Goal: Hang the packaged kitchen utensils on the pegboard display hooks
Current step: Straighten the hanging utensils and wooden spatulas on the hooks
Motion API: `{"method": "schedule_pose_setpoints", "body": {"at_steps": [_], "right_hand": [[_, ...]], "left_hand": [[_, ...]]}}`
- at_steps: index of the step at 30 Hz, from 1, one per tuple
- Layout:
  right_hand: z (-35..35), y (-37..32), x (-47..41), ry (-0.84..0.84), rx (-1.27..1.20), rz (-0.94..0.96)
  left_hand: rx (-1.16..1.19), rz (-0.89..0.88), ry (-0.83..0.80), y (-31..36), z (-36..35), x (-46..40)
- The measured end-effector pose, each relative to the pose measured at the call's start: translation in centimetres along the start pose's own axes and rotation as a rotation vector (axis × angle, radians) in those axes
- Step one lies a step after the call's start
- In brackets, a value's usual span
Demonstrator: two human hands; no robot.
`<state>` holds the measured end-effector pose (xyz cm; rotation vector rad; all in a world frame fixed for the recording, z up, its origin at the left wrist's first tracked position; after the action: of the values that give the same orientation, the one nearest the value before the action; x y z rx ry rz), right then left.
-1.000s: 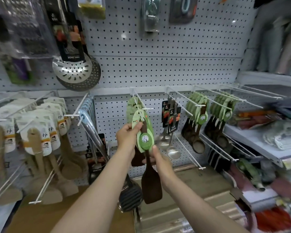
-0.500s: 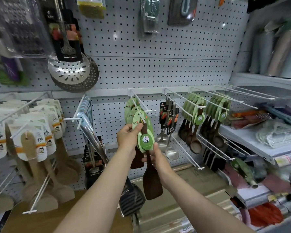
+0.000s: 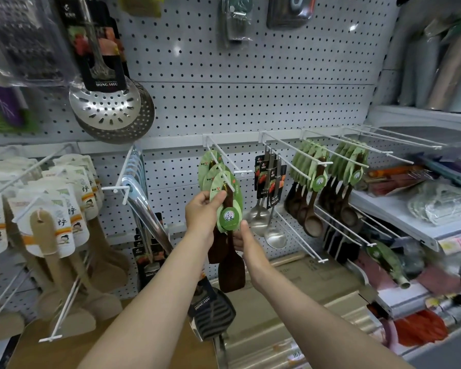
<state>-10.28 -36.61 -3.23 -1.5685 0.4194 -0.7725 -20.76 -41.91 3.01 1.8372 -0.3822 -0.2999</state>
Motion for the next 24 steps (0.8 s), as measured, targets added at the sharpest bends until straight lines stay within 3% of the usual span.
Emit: {"method": "schedule_pose_setpoints", "body": {"at_steps": [4, 8, 11, 16, 24], "right_hand": [[-0.1, -0.2, -0.8, 0.001, 0.028, 0.009], [-0.3, -1.5, -1.6, 0.162, 0.030, 0.071], [-0.4, -3.7, -2.1, 0.263, 0.034, 0.125], [-1.2, -7.2, -3.3, 0.161, -0.088, 0.210], [-0.8, -8.3, -4.4, -0.067, -0.218, 0.196]], "left_hand": [[-0.050, -0.027, 0.021, 0.3, 0.4, 0.3], [-0.130, -0.200, 0.099, 1.5, 1.3, 0.7], [-0.216, -0.278, 0.043, 1.7, 1.1, 0.9], [-0.199, -0.272, -0.074, 0.6, -1.3, 0.9], [-0.135, -0.217, -0.099, -0.9, -1.7, -0.7]]}}
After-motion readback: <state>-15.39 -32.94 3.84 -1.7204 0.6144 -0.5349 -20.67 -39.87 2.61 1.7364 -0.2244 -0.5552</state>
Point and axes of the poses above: each hand's wrist, its own x-axis away from the middle knuckle, its own z-axis out of the back of the hand, y = z × x, the point moved 1 cm from there along -x, towards the middle knuckle, and after that the axes turned 3 degrees about -z, right-handed, at the moved point
